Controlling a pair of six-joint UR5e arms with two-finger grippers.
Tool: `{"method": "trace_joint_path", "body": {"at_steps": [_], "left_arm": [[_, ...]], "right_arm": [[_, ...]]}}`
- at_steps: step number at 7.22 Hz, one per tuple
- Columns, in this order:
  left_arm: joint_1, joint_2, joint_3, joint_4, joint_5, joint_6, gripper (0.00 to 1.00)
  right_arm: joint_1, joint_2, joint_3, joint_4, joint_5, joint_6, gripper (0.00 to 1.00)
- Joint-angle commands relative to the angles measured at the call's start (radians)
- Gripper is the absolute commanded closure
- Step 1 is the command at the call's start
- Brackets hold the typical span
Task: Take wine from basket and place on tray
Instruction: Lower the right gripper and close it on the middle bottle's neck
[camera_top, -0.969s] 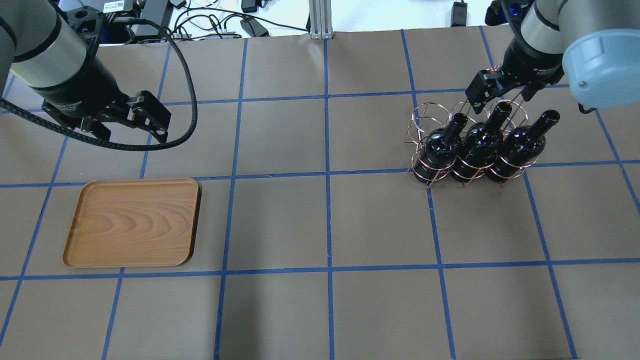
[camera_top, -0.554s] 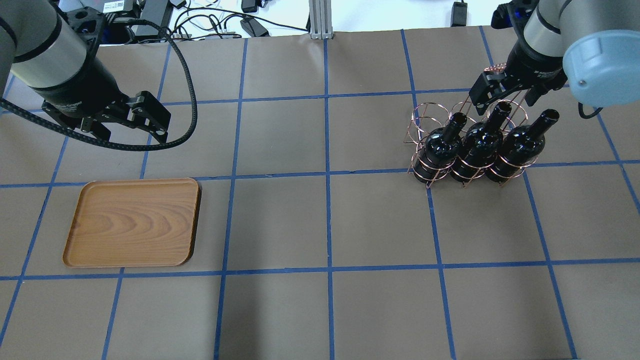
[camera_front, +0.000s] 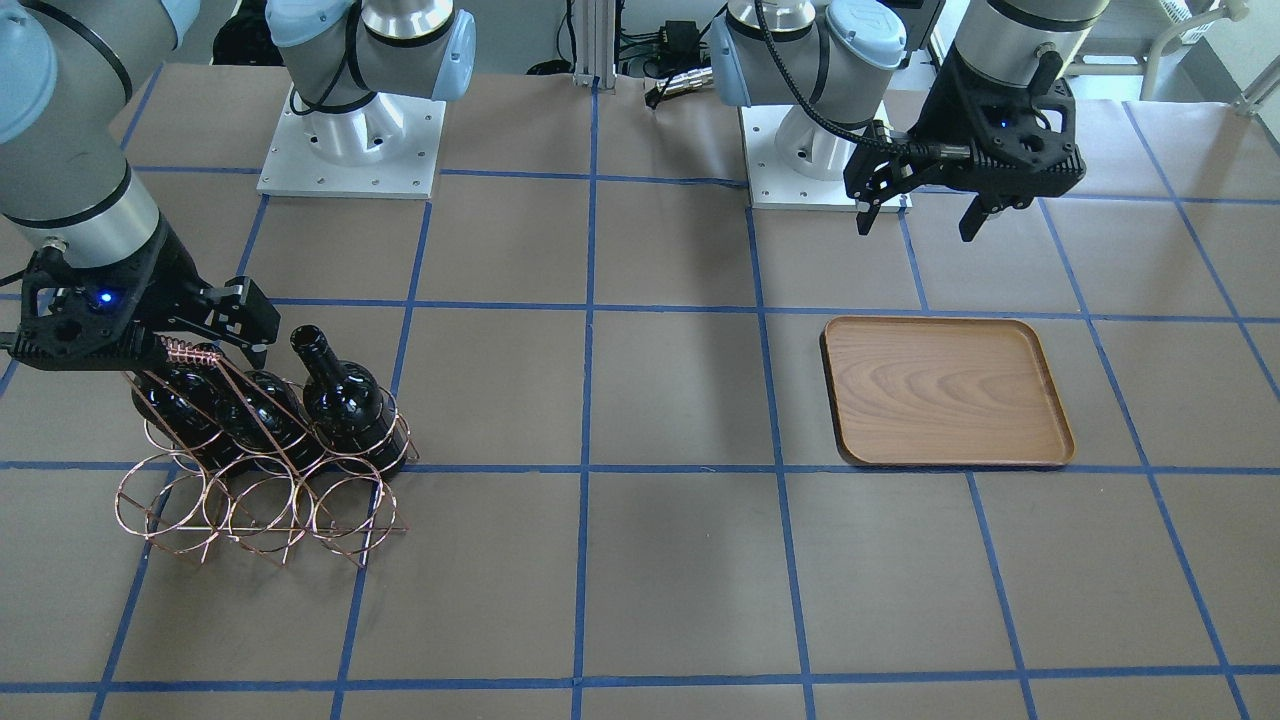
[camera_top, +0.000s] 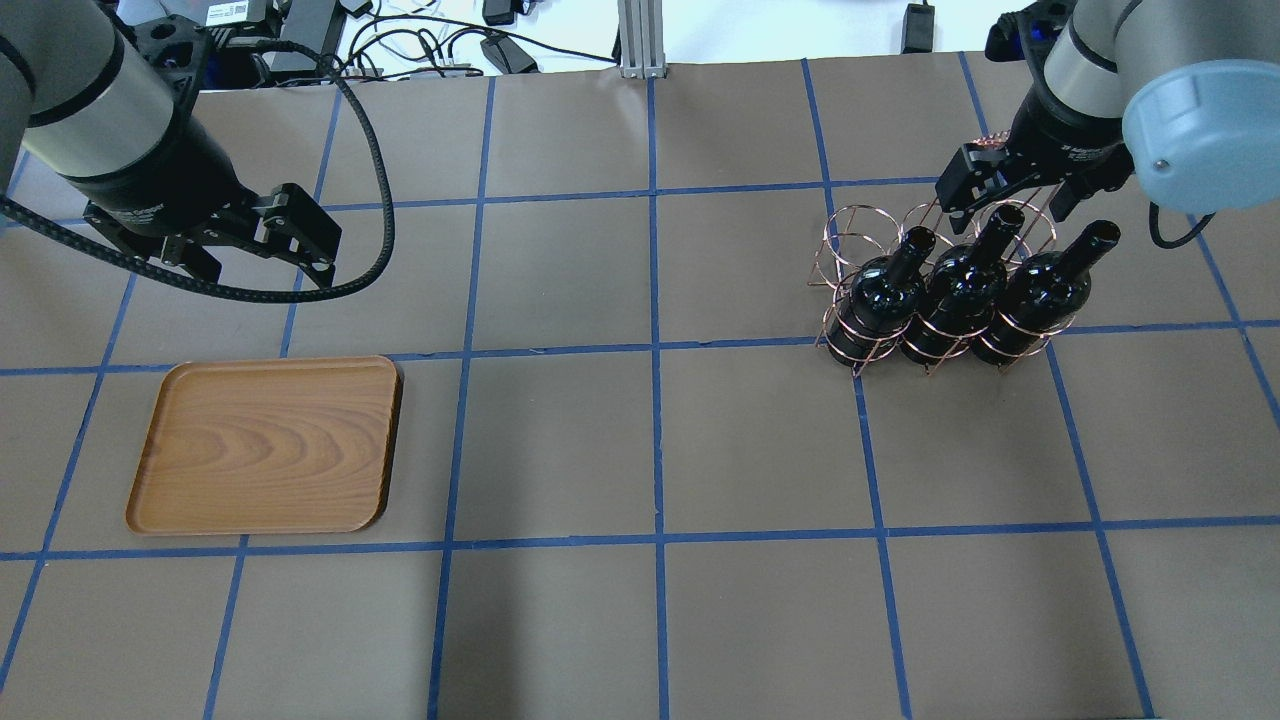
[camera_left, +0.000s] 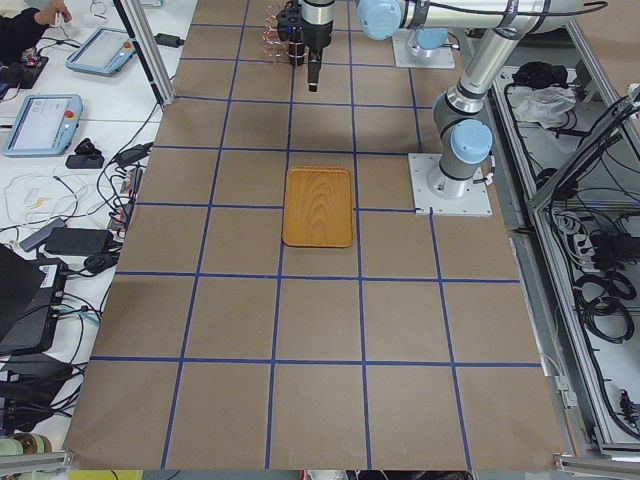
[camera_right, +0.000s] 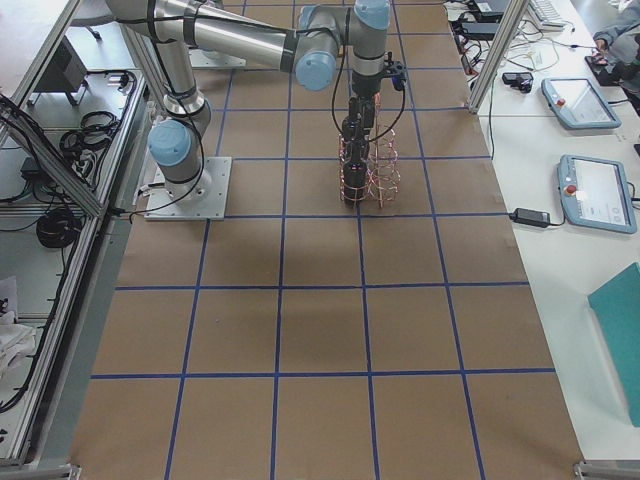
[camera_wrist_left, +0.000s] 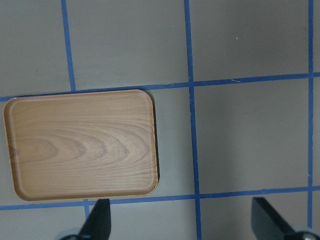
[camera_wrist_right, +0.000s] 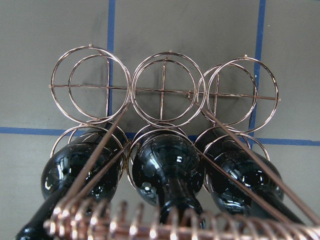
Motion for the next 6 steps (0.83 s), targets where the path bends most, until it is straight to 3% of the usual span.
{"method": "trace_joint_path", "body": {"at_steps": [1, 4, 6], "left_arm": [[0.0, 0.0, 0.0, 0.0, 0.0, 0.001, 0.0], [0.0, 0.0, 0.0, 0.0, 0.0, 0.001, 0.0], [0.0, 0.0, 0.0, 0.0, 0.0, 0.001, 0.0]], "right_arm": [[0.0, -0.001, 0.002, 0.005, 0.0, 0.004, 0.11], [0.002, 0.001, 0.002, 0.0, 0.005, 0.001, 0.15], [0.002, 0.001, 0.02, 0.005, 0.003, -0.008, 0.34]]}}
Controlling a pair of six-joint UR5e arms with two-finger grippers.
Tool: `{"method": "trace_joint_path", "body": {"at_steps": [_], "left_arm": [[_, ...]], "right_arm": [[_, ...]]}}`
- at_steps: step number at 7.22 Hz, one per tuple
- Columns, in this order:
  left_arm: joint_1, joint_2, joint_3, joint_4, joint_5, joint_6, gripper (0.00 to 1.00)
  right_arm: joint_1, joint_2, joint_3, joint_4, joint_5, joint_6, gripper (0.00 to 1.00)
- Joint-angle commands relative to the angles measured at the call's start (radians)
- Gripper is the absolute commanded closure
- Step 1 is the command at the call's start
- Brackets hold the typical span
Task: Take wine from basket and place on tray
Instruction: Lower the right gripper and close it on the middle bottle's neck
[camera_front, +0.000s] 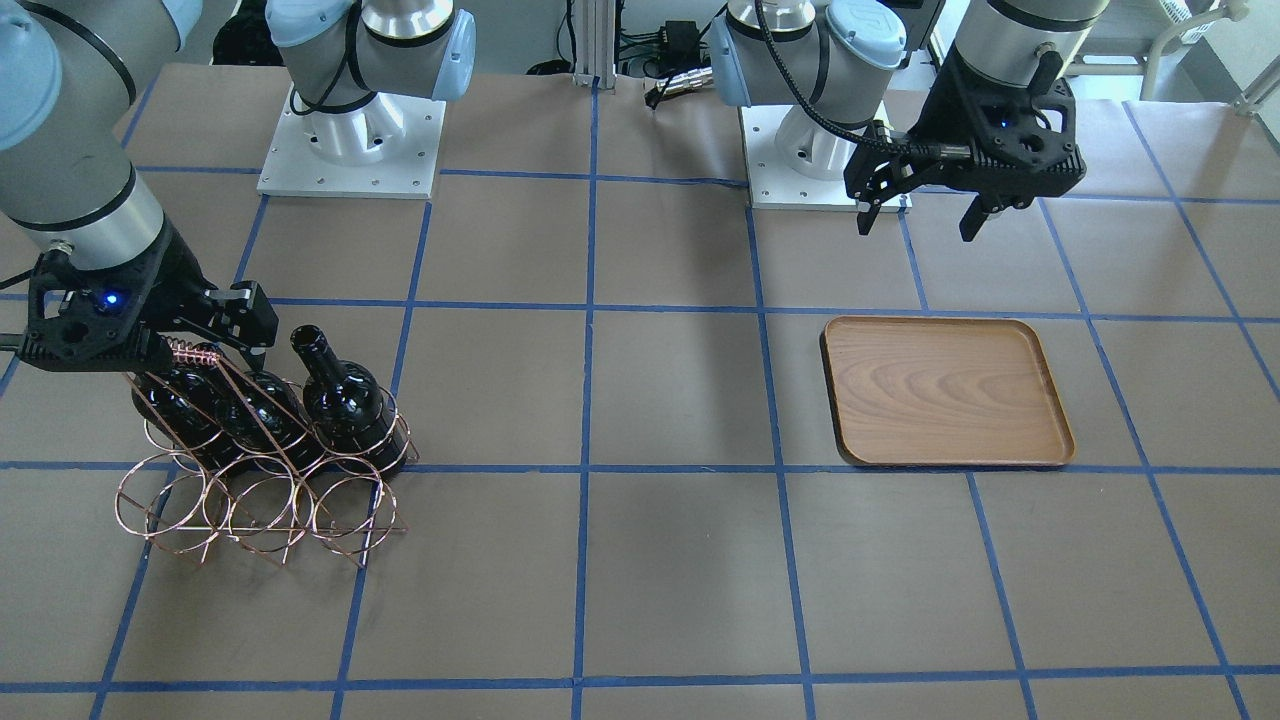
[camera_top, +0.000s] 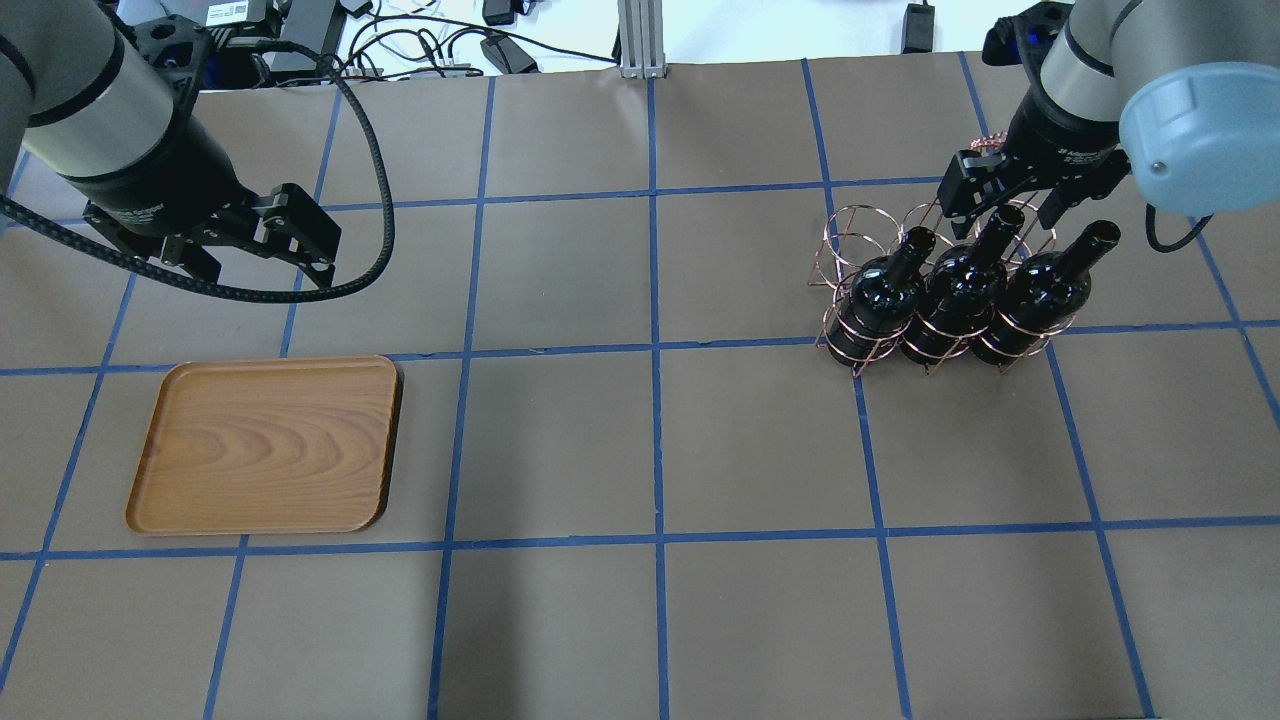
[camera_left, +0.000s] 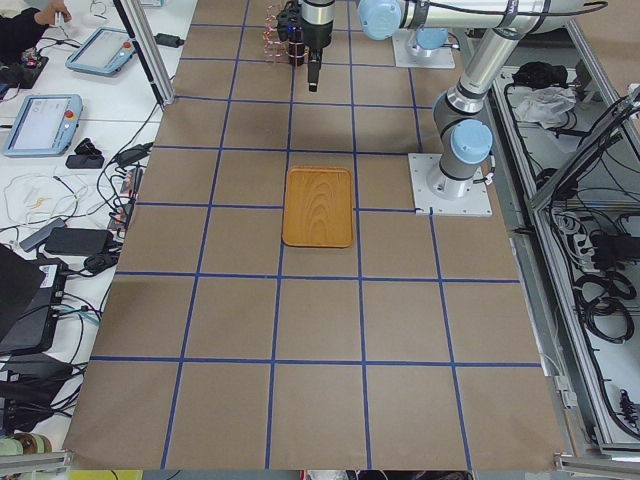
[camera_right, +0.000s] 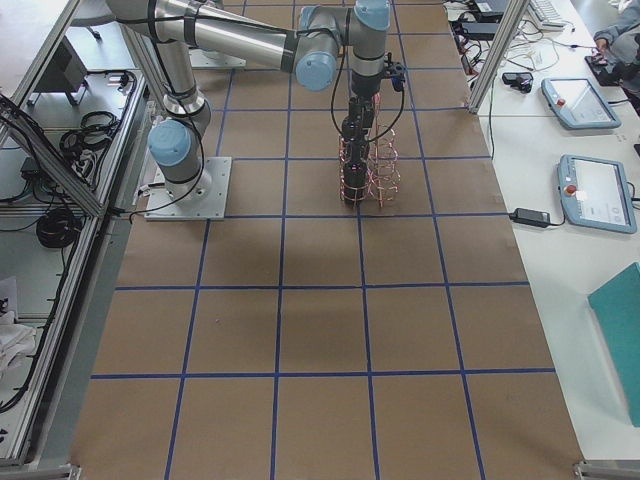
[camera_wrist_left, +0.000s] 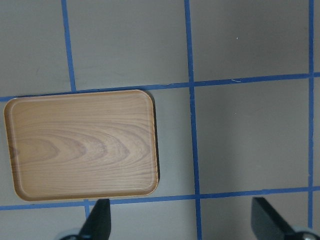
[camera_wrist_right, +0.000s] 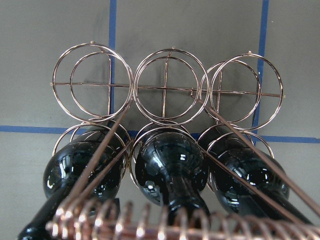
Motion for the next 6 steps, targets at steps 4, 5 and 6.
{"method": "trace_joint_path", "body": {"at_steps": [4, 5, 6], "left_arm": [[0.0, 0.0, 0.0, 0.001, -0.002, -0.001, 0.0], [0.0, 0.0, 0.0, 0.001, -0.001, -0.001, 0.0], [0.0, 0.0, 0.0, 0.001, -0.001, -0.001, 0.0]], "right_arm": [[0.0, 0.0, 0.012, -0.002, 0.001, -0.035, 0.48], [0.0, 0.002, 0.012, -0.003, 0.003, -0.037, 0.48], [0.0, 0.0, 0.012, -0.009, 0.003, -0.04, 0.49]]}}
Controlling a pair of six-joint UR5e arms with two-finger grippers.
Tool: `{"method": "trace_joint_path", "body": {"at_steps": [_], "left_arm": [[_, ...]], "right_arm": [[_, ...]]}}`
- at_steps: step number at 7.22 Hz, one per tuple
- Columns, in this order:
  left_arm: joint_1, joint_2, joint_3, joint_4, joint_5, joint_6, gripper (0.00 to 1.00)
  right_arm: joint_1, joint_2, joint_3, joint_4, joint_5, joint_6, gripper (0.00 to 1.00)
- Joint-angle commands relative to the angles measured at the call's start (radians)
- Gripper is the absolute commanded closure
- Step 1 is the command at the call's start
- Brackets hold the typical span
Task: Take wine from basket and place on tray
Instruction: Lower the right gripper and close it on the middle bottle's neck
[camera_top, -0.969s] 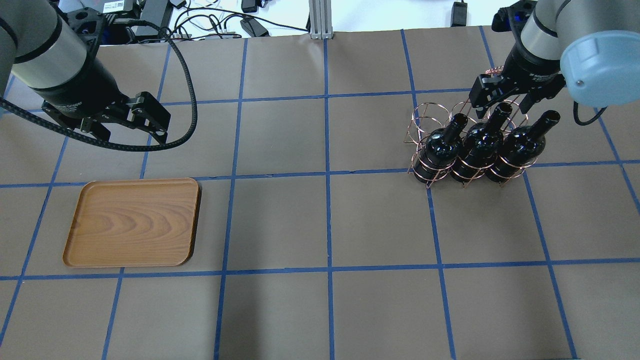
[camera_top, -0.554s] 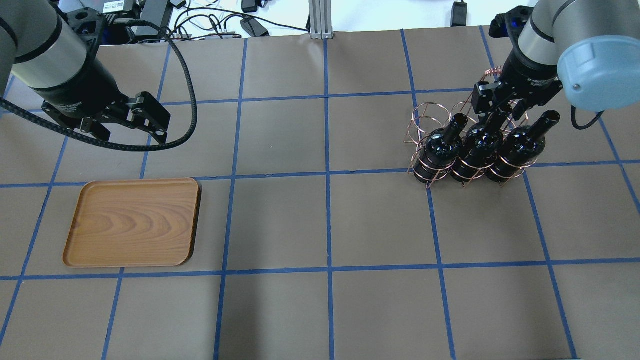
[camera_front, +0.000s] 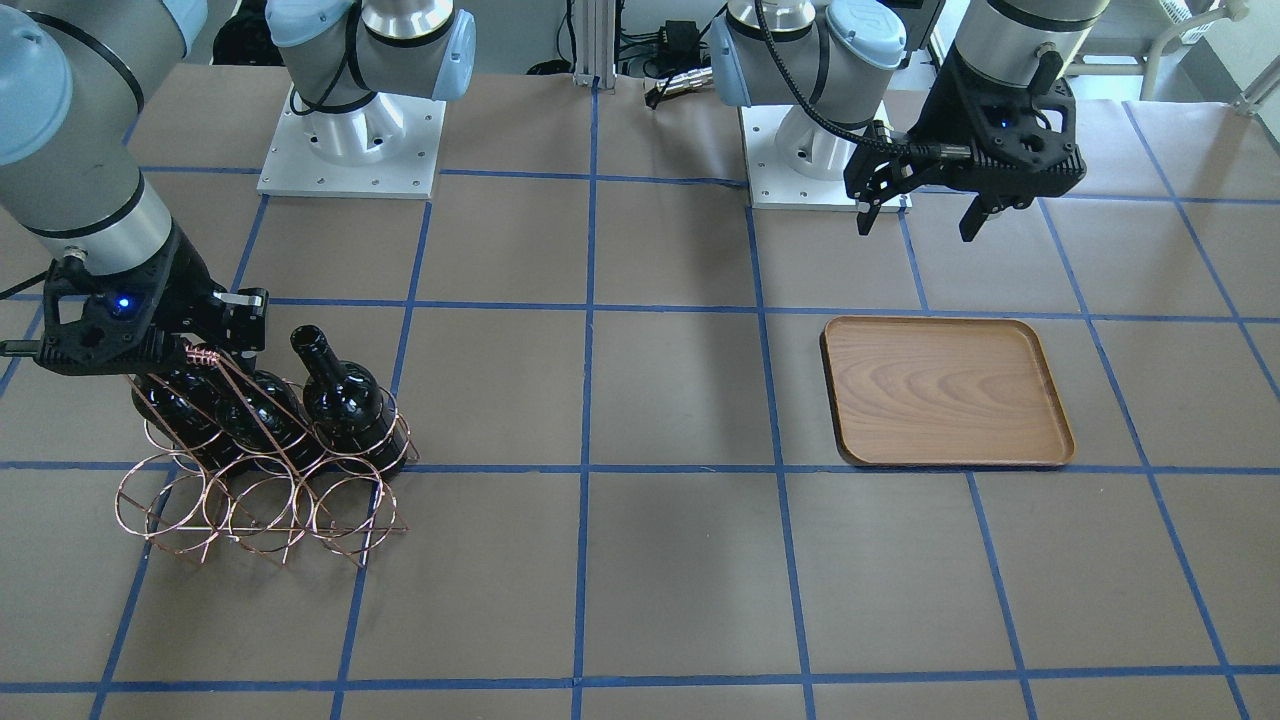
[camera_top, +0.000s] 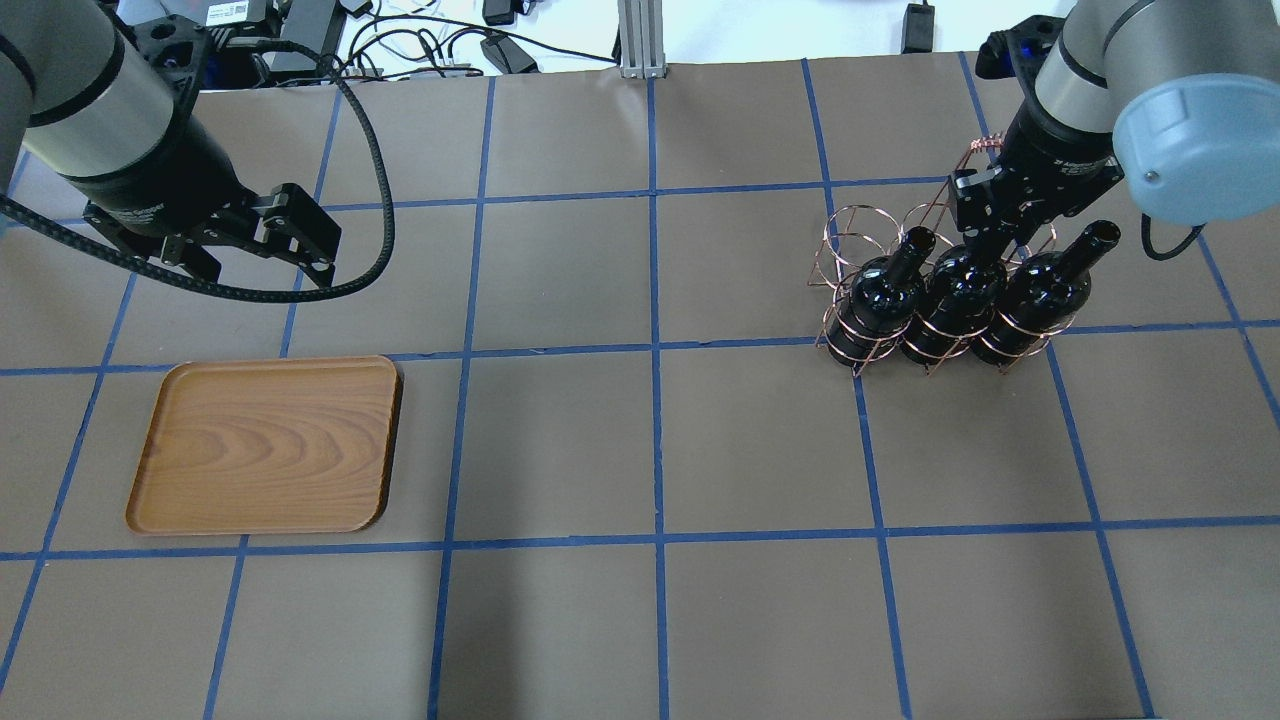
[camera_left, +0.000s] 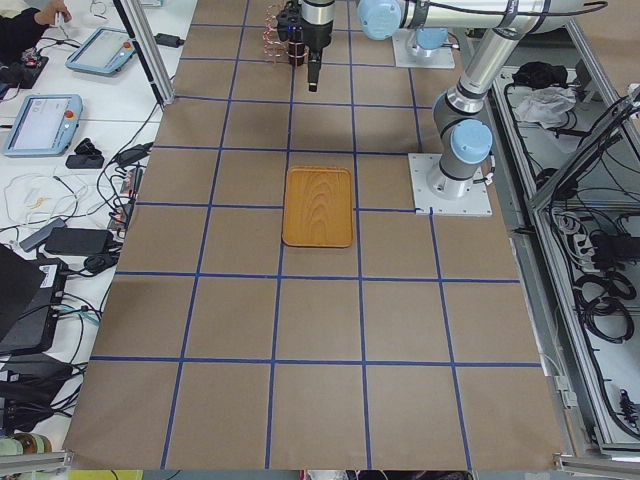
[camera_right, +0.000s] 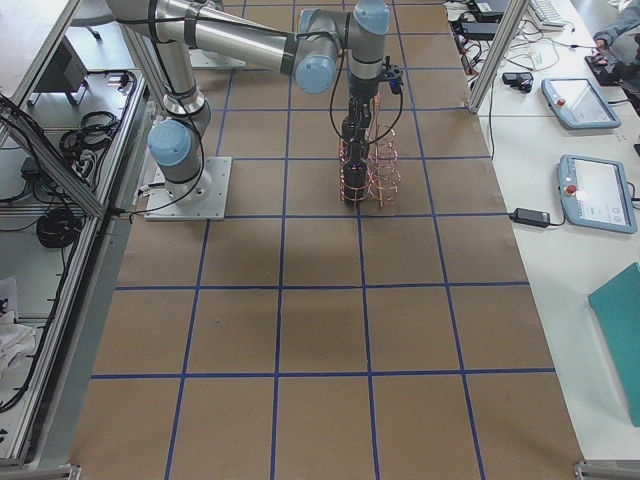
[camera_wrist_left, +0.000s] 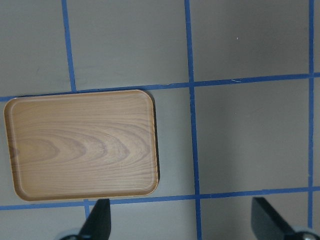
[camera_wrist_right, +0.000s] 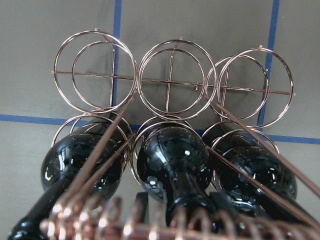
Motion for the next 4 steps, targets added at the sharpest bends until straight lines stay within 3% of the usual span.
{"method": "trace_joint_path", "body": {"at_steps": [1, 4], "left_arm": [[0.0, 0.0, 0.0, -0.001, 0.0, 0.0, 0.0], [0.0, 0.0, -0.002, -0.001, 0.002, 0.001, 0.0]], "right_arm": [[0.0, -0.001, 0.0, -0.005, -0.001, -0.005, 0.51], [0.0, 0.005, 0.0, -0.008, 0.0, -0.003, 0.52]]}}
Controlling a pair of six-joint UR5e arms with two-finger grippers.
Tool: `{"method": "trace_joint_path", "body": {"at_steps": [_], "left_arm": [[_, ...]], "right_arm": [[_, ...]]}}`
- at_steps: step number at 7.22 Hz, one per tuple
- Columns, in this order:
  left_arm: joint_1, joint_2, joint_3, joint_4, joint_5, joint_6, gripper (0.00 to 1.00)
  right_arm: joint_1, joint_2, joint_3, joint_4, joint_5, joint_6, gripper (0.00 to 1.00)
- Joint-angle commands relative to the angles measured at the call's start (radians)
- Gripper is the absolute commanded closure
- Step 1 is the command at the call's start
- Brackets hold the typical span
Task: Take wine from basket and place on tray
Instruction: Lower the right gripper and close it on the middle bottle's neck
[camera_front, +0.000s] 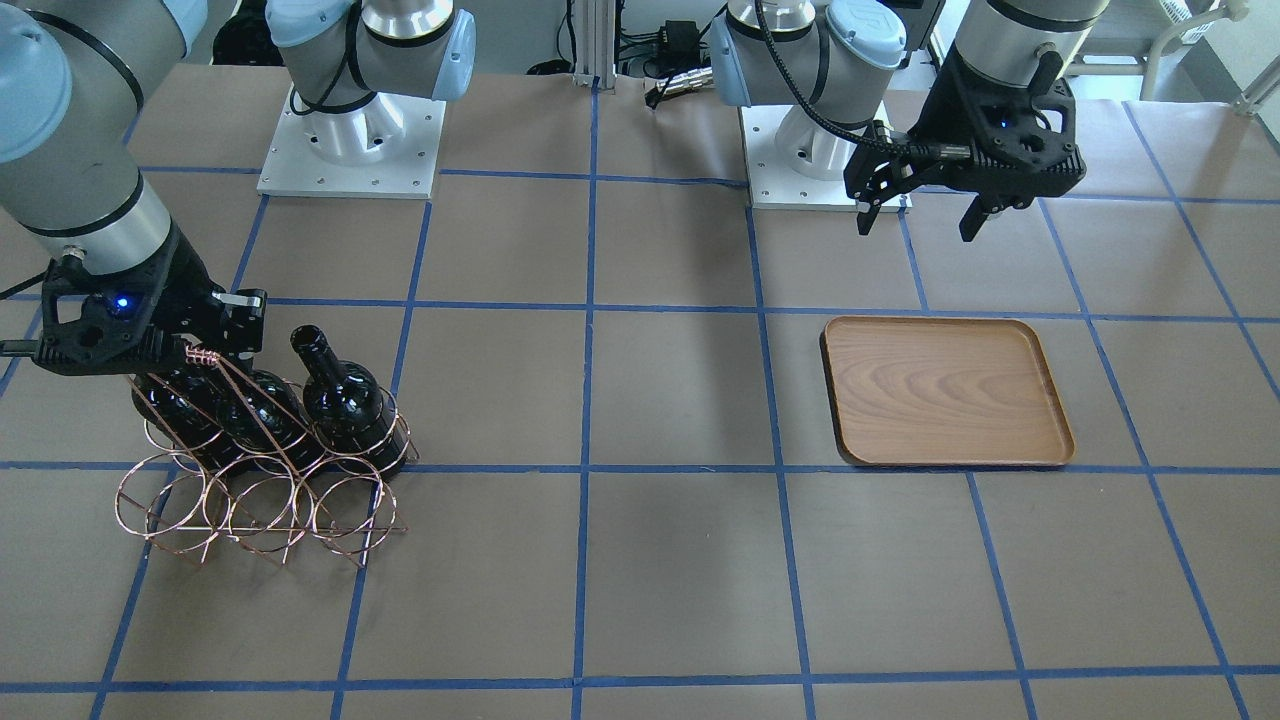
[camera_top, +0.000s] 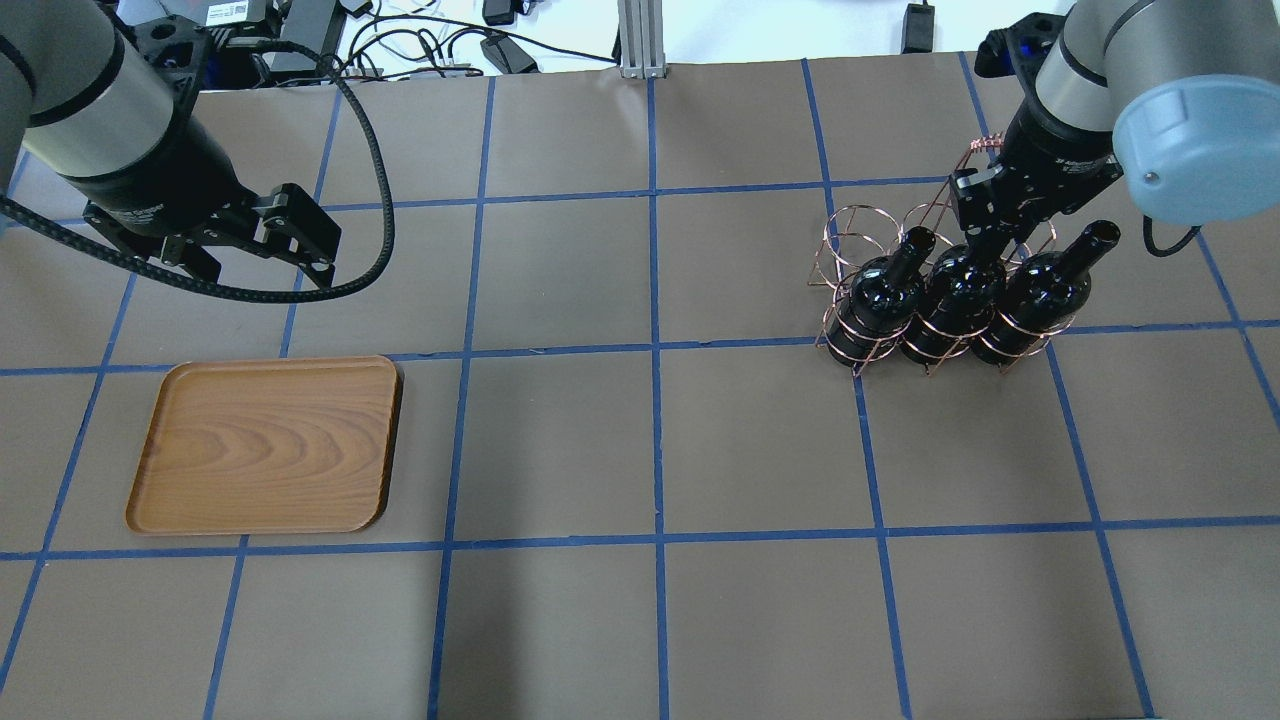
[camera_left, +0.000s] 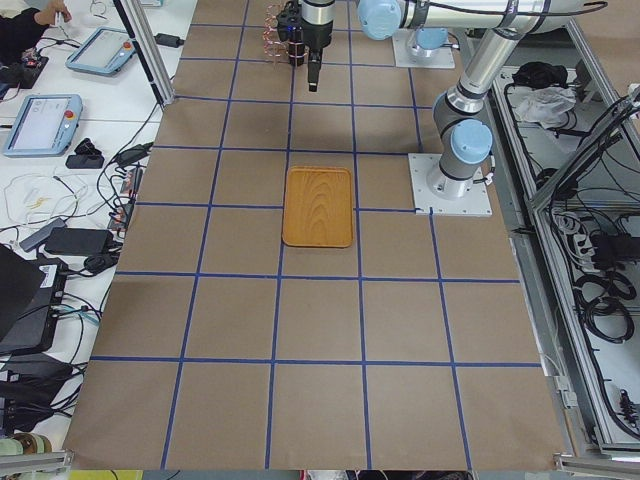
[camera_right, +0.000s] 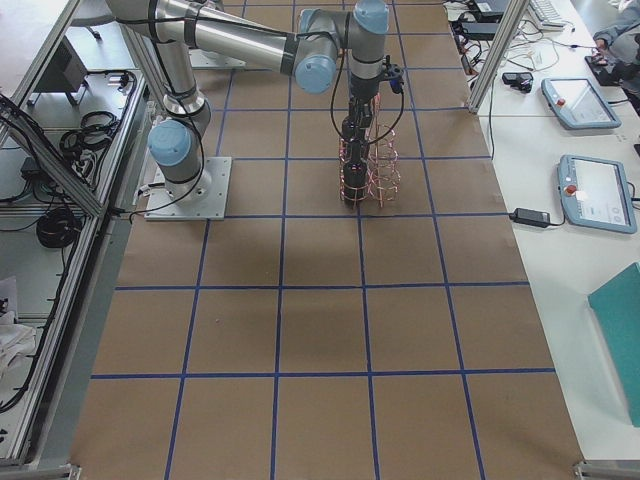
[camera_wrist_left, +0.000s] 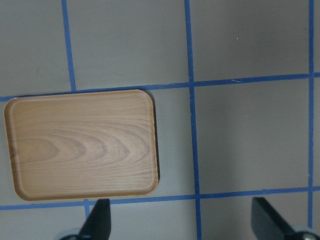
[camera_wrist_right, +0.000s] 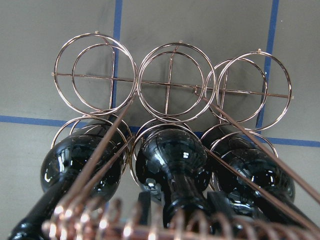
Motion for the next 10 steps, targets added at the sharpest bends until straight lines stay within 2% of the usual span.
{"method": "trace_joint_path", "body": {"at_steps": [1, 2, 4, 7, 8, 10], "left_arm": [[0.0, 0.0, -0.001, 0.0, 0.002, 0.0, 0.0], [0.0, 0.0, -0.001, 0.0, 0.002, 0.0, 0.0], [0.002, 0.0, -0.001, 0.0, 0.001, 0.0, 0.0], [0.0, 0.0, -0.001, 0.001, 0.002, 0.0, 0.0], [0.0, 0.0, -0.001, 0.001, 0.002, 0.002, 0.0], [0.002, -0.003, 0.002, 0.011, 0.001, 0.002, 0.0]], "right_arm": [[0.0, 0.004, 0.0, -0.002, 0.001, 0.0, 0.58], [0.0, 0.004, 0.0, 0.0, 0.0, 0.002, 0.72], [0.0, 0.004, 0.0, 0.0, 0.001, 0.005, 0.86], [0.003, -0.013, -0.034, 0.02, 0.001, 0.005, 0.89], [0.003, -0.014, -0.099, 0.108, 0.0, 0.008, 0.89], [0.003, -0.017, -0.294, 0.331, -0.003, 0.011, 0.88]]}}
